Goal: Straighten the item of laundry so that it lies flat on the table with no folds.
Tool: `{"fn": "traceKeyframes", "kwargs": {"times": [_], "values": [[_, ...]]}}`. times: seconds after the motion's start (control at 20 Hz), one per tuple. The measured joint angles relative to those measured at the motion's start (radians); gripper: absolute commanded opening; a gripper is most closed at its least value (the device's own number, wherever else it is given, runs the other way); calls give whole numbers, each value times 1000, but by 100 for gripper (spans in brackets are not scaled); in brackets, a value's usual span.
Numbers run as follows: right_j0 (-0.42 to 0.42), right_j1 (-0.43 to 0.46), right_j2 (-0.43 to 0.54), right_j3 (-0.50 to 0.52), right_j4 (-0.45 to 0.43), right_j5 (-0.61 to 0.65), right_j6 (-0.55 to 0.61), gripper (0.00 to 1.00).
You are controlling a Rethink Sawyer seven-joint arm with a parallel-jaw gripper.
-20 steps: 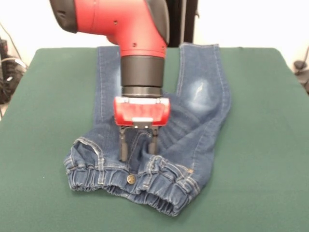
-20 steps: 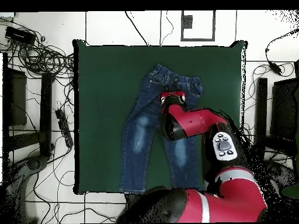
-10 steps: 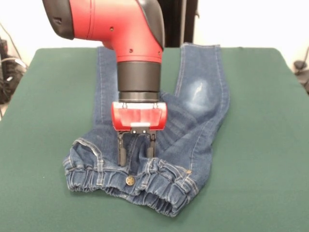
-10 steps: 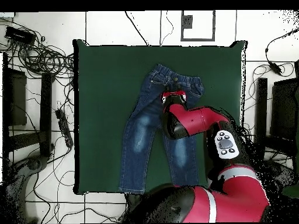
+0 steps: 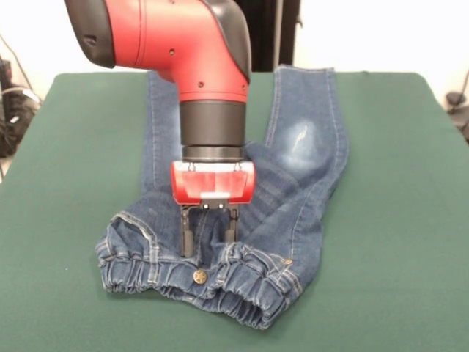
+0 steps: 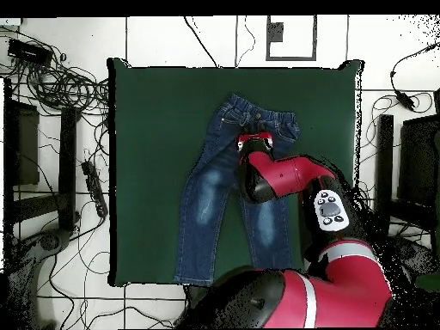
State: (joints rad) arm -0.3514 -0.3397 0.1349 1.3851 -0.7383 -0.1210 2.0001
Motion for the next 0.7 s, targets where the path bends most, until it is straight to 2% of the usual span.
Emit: {"fn": "traceKeyframes", "kwargs": {"times": [0.7], "values": [[-5,1,18,-13,0,54,0,100]]}}
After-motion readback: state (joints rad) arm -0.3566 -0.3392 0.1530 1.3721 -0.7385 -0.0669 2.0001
